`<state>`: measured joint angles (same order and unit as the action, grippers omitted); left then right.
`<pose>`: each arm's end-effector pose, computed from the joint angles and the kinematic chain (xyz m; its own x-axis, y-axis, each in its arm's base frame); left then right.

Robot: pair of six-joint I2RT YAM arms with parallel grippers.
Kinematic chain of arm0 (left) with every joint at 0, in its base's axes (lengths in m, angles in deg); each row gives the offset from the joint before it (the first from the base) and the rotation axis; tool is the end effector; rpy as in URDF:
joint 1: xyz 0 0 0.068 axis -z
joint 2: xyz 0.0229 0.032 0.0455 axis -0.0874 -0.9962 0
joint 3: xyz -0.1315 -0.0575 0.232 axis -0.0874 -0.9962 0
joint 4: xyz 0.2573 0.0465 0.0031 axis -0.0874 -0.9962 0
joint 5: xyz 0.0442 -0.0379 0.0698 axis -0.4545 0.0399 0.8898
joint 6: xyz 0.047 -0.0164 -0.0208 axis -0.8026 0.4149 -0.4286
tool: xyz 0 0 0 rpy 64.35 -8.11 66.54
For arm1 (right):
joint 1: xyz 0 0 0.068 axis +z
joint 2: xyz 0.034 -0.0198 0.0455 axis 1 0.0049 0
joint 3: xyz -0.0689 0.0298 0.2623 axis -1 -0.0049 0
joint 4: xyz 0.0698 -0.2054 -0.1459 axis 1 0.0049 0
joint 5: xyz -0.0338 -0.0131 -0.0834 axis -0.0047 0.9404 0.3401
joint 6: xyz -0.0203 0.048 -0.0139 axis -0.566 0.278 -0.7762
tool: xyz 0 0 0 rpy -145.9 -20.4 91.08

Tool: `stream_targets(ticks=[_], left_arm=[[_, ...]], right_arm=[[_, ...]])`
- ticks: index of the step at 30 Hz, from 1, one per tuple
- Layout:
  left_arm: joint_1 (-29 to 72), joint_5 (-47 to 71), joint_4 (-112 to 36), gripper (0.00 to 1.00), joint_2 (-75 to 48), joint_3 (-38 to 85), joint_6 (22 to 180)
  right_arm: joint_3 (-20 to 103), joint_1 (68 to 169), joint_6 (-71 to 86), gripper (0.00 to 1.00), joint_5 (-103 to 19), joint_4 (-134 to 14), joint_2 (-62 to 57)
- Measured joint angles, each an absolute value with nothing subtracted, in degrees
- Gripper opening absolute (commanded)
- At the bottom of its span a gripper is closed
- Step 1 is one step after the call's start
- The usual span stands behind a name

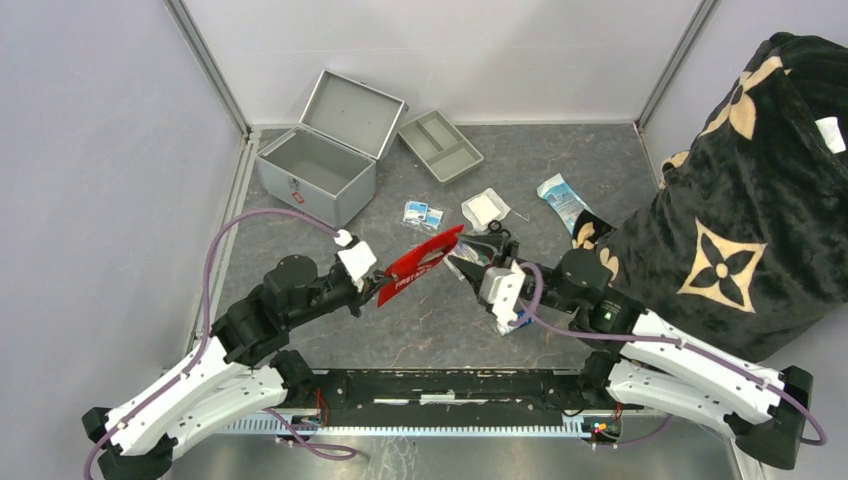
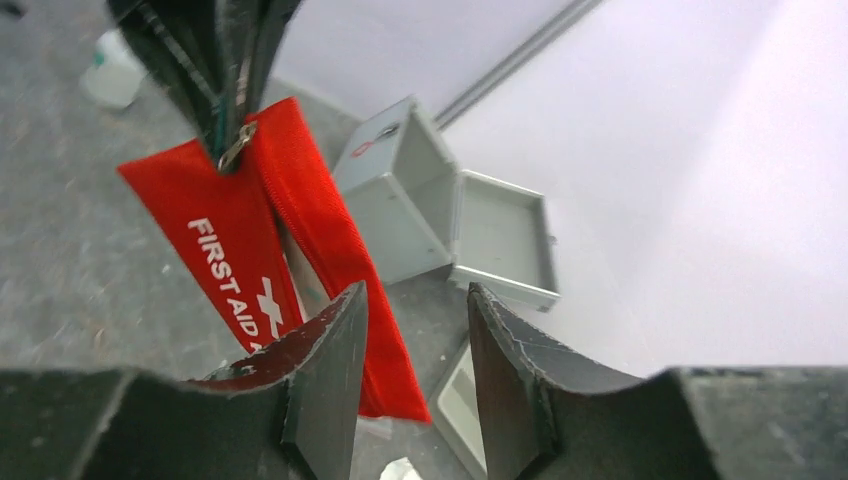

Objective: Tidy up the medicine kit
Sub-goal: Place the medical item at the medicine pouch.

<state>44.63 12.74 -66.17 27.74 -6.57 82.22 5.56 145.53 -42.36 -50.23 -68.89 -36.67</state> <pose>0.0863 -0.1086 0.3207 -0.0986 0.2969 -0.9498 0.8521 0.5182 0.0736 0.1030 0.1692 0.3385 0.6594 -0.2028 -0.7239 -0.6828 0.2412 -0.6896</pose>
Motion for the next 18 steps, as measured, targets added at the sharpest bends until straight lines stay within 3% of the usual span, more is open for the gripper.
stream_targets(ticks=[7, 9, 12, 18], left_arm=[[44.6, 21.0, -62.0, 0.02, 29.8, -6.5, 85.6], [44.6, 23.0, -61.0, 0.02, 29.8, -6.5, 86.7], [44.6, 26.0, -60.0, 0.02, 29.7, -6.5, 88.6], [44.6, 30.2, -59.0, 0.02, 27.5, -4.3, 92.4]], right_arm=[[2.4, 145.5, -30.3, 0.53, -36.9, -80.7, -41.0], [2.3, 145.5, -26.2, 0.60, -30.8, -81.2, -41.1], [4.5, 145.5, -18.3, 0.73, -19.9, -77.2, -40.2], [17.1, 143.1, -4.4, 0.75, -9.3, -62.8, -33.5]])
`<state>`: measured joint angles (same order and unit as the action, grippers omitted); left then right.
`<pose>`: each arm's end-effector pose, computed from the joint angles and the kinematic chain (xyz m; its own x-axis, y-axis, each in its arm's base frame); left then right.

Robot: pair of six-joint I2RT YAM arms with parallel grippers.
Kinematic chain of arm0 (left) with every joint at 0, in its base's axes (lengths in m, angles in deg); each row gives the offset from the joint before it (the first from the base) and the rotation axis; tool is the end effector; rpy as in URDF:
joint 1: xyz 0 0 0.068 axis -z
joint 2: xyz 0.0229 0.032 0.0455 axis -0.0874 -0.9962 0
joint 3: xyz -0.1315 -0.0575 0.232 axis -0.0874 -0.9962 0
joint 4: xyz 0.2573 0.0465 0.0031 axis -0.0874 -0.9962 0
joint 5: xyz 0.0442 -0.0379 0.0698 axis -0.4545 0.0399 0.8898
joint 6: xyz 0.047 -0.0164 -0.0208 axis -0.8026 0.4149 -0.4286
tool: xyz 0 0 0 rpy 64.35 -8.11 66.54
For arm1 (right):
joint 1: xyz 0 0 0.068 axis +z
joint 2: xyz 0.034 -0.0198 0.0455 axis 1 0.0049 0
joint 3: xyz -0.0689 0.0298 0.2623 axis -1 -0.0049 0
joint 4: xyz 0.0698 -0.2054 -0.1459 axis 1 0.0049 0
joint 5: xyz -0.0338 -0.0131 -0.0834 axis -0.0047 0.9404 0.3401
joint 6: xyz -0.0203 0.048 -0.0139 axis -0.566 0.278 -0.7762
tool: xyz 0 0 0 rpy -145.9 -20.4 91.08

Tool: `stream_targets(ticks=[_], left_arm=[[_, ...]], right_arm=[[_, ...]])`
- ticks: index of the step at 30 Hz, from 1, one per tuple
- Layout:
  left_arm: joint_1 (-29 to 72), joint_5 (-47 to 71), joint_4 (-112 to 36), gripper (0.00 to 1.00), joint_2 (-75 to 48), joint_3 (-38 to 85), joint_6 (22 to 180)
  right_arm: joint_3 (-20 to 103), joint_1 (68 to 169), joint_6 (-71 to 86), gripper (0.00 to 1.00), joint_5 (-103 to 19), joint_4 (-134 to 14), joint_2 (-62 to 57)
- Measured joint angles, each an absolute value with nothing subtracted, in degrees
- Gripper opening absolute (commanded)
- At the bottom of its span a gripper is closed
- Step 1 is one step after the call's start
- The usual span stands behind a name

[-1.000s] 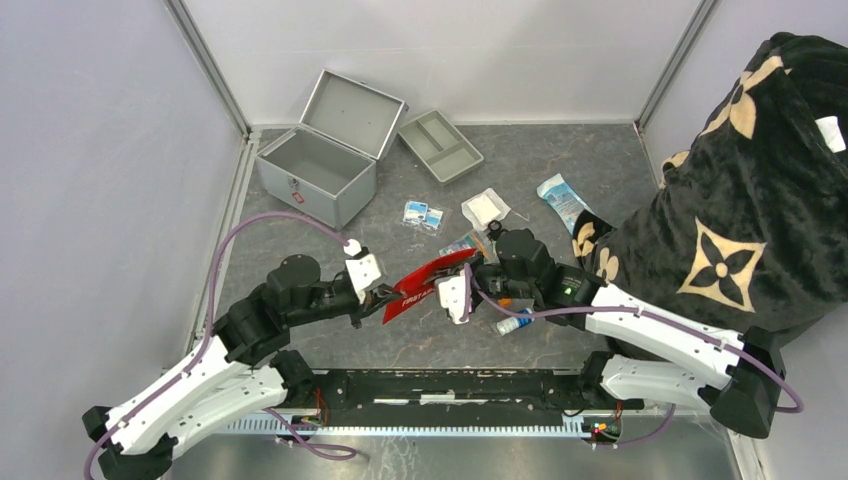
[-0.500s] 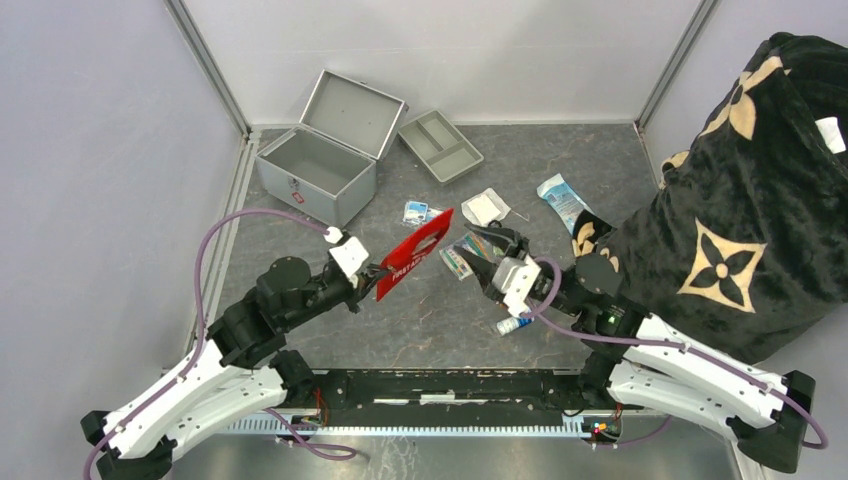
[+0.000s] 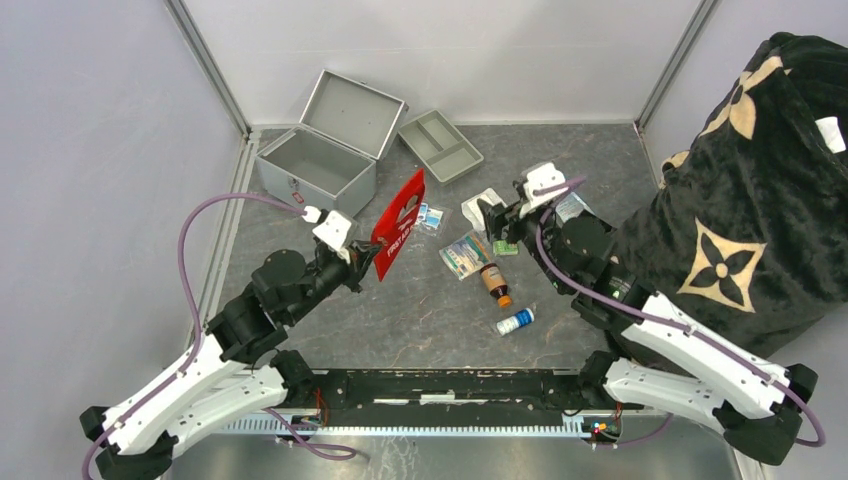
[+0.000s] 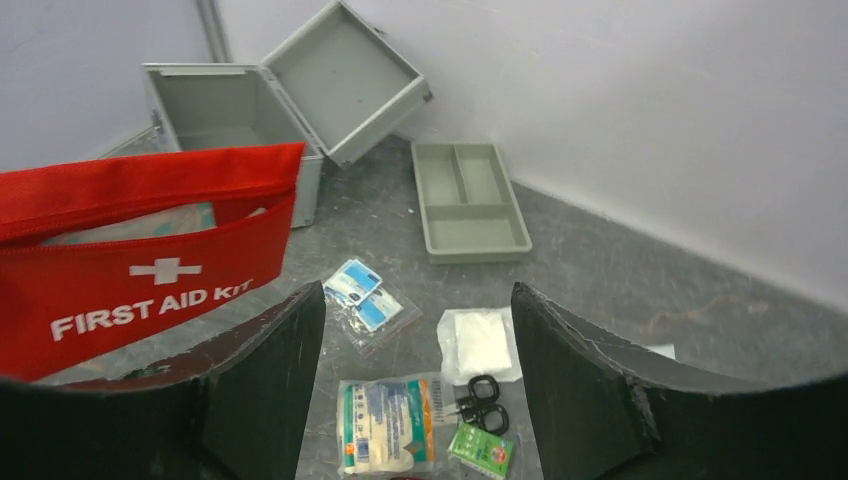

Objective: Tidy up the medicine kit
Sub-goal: Place the medical item at the medicine pouch, then zip the medicine pouch.

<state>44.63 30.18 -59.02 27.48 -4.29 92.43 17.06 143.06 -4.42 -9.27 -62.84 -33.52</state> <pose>0.0952 -0.1024 0.3469 -0.1357 0.0688 -0.9884 0.6309 0.7752 -0.0326 0.1311 0.1511 0.3884 0.0806 -0.0326 -0.9962 -0.4681 0.8811 -0.0667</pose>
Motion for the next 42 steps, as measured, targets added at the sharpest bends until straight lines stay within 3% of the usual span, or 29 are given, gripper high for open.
stream_targets(ticks=[4, 12, 25, 42], left_arm=[[44.6, 32.5, -57.8, 0.02, 24.6, -2.5, 94.7], [44.6, 36.6, -57.2, 0.02, 19.3, -0.9, 100.3], [44.6, 34.8, -54.6, 0.02, 10.1, 1.7, 103.9], [44.6, 25.8, -49.4, 0.02, 6.0, 1.7, 103.6]], right_arm=[[22.0, 137.3, 3.8, 0.74, -11.5, -56.1, -30.0], [26.9, 128.3, 12.8, 0.74, -28.7, -48.2, -20.5], [27.4, 128.6, 15.7, 0.67, -53.3, -52.6, -13.5], [23.5, 130.5, 18.7, 0.68, -64.3, -64.1, -13.5]])
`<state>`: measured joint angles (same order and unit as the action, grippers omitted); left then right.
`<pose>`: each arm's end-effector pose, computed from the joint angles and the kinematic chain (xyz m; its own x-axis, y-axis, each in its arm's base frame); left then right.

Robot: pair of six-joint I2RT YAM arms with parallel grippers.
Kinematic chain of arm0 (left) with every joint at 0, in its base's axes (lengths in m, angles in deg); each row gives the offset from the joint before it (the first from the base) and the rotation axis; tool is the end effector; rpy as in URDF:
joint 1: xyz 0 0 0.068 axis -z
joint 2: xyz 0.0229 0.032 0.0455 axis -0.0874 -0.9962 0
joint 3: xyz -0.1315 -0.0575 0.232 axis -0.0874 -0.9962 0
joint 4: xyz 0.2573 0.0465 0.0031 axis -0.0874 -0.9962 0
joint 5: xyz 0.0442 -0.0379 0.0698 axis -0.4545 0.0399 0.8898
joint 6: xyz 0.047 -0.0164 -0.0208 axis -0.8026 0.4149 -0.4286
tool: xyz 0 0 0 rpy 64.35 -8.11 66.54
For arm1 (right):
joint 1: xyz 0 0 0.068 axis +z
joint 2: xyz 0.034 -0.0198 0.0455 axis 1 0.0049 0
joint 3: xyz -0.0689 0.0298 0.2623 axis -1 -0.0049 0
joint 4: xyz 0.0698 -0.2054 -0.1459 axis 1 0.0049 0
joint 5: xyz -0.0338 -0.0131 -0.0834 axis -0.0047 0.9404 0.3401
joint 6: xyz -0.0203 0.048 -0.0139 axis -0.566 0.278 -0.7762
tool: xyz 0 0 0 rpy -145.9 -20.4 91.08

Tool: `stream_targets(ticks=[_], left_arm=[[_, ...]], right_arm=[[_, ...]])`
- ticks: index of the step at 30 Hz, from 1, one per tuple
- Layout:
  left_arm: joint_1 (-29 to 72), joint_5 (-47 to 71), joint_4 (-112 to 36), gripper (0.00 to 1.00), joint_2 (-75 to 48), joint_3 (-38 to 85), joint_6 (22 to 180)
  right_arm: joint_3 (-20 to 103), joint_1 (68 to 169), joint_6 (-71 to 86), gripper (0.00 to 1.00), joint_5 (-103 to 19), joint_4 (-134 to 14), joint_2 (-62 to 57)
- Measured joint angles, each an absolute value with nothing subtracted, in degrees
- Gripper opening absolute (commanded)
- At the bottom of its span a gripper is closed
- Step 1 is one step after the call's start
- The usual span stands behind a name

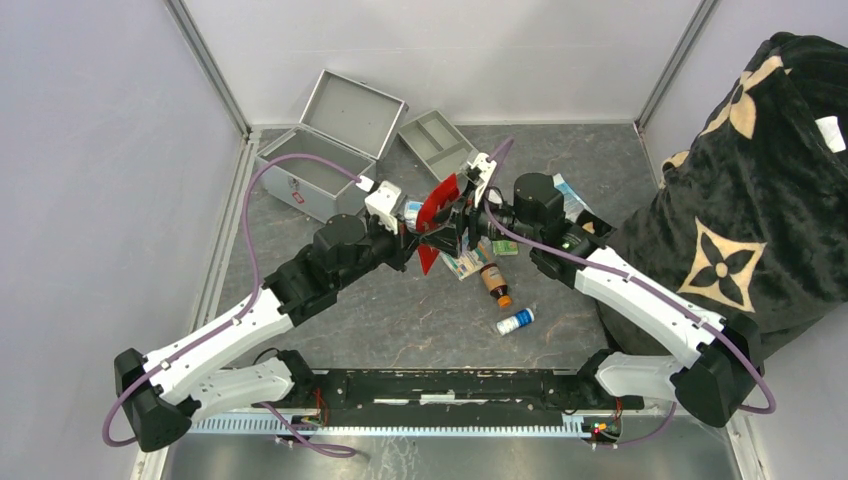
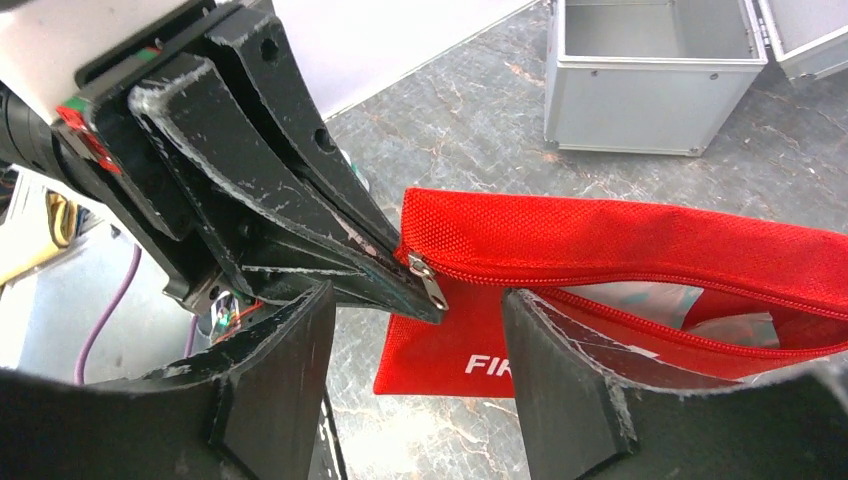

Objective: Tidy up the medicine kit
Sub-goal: Zip the medicine pouch.

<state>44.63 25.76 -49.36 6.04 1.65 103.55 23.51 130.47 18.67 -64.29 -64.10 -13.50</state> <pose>0.1489 -0.1698 0.3403 -0.3320 0.0047 -0.9433 0.6331 0.7424 -0.2191 0.2044 0.1997 0.3529 -0.3965 0.0071 -0.9180 -0.8592 0.3493 0.3739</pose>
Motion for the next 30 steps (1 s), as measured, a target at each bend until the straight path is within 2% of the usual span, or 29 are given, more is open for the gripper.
stream_targets(ticks=[5, 12, 20, 30], left_arm=[[44.6, 22.2, -48.2, 0.02, 6.7, 1.7, 101.5], [44.6, 19.3, -46.8, 0.02, 10.0, 1.6, 97.3], [44.6, 16.1, -44.4, 0.02, 13.8, -0.5, 91.2], [44.6, 11.9, -44.3, 0.02, 14.1, -0.6, 86.9]], right_arm=[[23.5, 129.9, 15.6, 0.67, -67.4, -62.5, -13.8], [22.3, 126.4, 11.3, 0.54, -72.4, -59.4, -19.2], [18.4, 125.9, 9.0, 0.54, -82.3, -66.2, -21.3], [16.0, 125.9, 9.6, 0.51, -85.9, -76.4, -21.3]])
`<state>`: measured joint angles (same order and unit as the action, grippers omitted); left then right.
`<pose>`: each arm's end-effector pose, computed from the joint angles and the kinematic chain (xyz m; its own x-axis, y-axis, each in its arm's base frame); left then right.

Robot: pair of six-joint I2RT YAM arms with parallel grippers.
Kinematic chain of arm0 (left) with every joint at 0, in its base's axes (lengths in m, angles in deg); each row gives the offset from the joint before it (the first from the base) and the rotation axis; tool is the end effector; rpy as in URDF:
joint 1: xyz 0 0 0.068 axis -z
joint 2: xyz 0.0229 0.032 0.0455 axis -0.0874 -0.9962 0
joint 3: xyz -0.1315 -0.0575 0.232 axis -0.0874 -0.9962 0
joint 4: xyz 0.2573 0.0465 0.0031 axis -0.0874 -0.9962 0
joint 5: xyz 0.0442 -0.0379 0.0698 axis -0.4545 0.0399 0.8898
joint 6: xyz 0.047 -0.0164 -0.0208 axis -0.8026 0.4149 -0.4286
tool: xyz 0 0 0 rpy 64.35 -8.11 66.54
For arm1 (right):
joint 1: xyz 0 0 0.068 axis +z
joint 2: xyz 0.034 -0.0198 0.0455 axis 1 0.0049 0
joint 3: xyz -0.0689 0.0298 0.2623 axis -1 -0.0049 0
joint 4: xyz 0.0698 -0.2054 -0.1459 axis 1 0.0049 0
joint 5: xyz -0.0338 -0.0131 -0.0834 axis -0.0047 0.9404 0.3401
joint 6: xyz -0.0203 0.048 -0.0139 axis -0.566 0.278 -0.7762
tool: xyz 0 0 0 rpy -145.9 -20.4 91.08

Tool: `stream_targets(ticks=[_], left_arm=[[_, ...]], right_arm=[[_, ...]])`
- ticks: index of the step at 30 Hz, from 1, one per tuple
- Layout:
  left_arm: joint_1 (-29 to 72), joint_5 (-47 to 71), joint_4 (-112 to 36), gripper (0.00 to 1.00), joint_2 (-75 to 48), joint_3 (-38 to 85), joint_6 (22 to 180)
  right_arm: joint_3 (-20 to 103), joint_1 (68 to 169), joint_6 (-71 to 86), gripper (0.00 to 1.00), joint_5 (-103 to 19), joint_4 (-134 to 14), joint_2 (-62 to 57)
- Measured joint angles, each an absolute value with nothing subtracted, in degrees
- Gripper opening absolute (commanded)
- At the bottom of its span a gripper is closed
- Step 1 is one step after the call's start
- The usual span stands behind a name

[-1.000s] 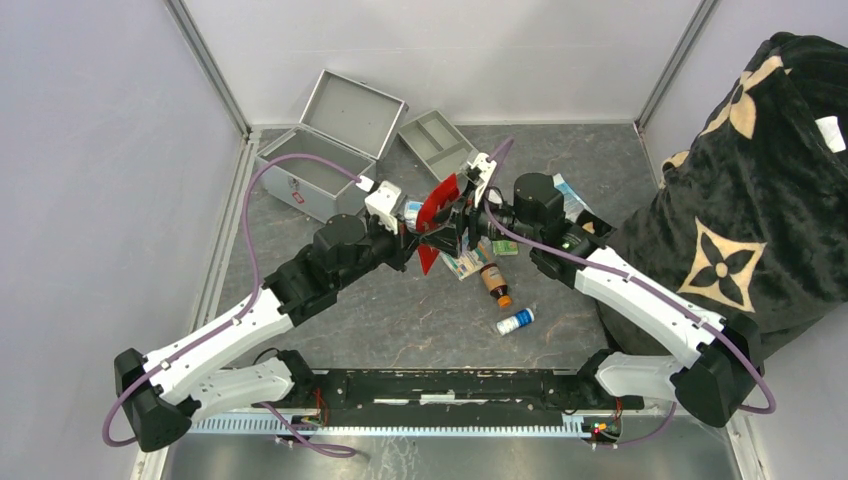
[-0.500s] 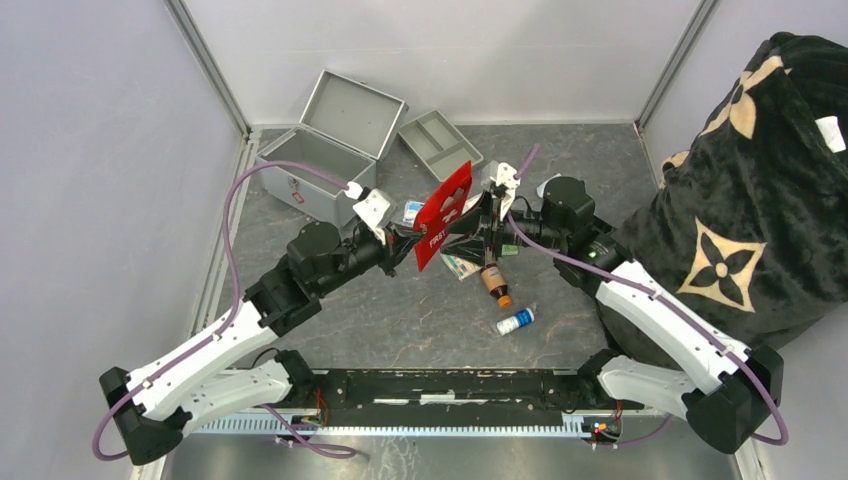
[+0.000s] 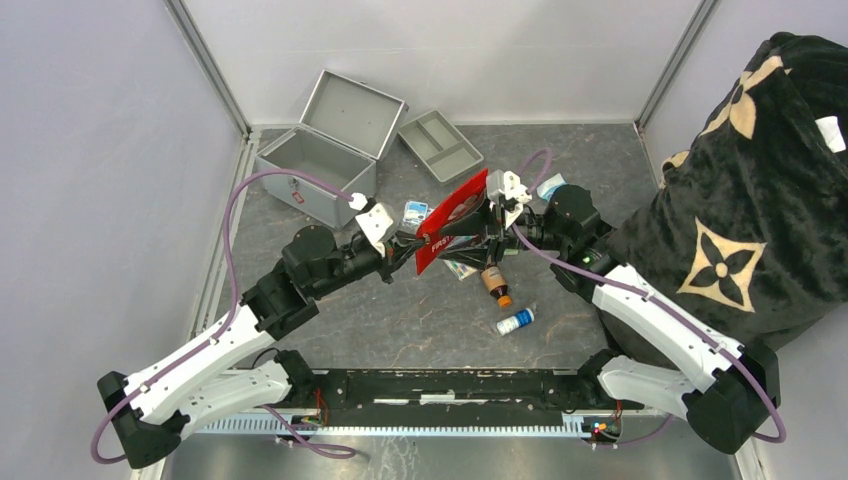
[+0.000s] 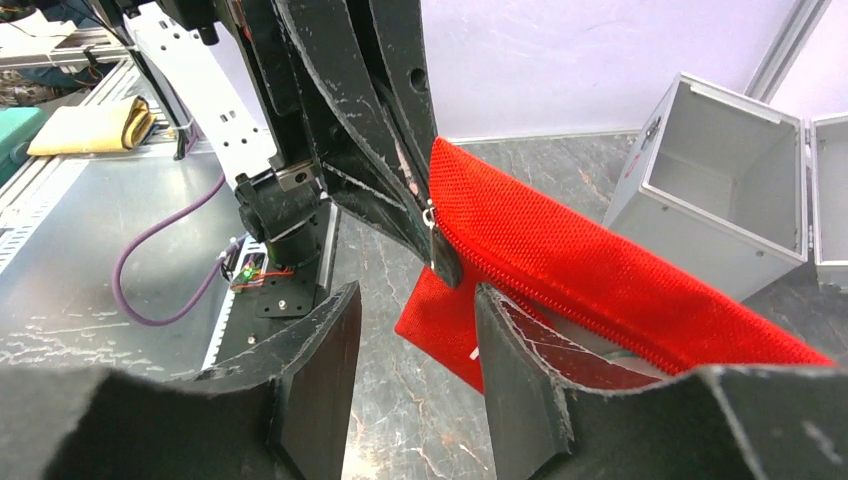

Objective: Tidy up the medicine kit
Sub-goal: Zip the medicine pouch.

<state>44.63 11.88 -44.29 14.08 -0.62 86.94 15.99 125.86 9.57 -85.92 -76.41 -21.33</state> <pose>0.1224 -0.1519 0.3626 -0.0111 0.0681 -0.9976 0.8473 0.5304 0.0268 0.1809 0.1668 0.3620 -0.0967 0.0451 -0.9943 -0.9945 0.0350 0.0983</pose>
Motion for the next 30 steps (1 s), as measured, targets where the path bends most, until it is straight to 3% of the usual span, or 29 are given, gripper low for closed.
stream_targets(ticks=[22, 30], left_arm=[[44.6, 8.9, -41.5, 0.02, 11.9, -0.6, 86.1], [44.6, 9.0, -41.4, 0.02, 11.6, -0.6, 86.1]], right_arm=[[15.9, 126.8, 15.2, 0.41, -89.7, -84.3, -18.1], [15.9, 127.2, 16.3, 0.30, -87.7, -84.4, -17.6]])
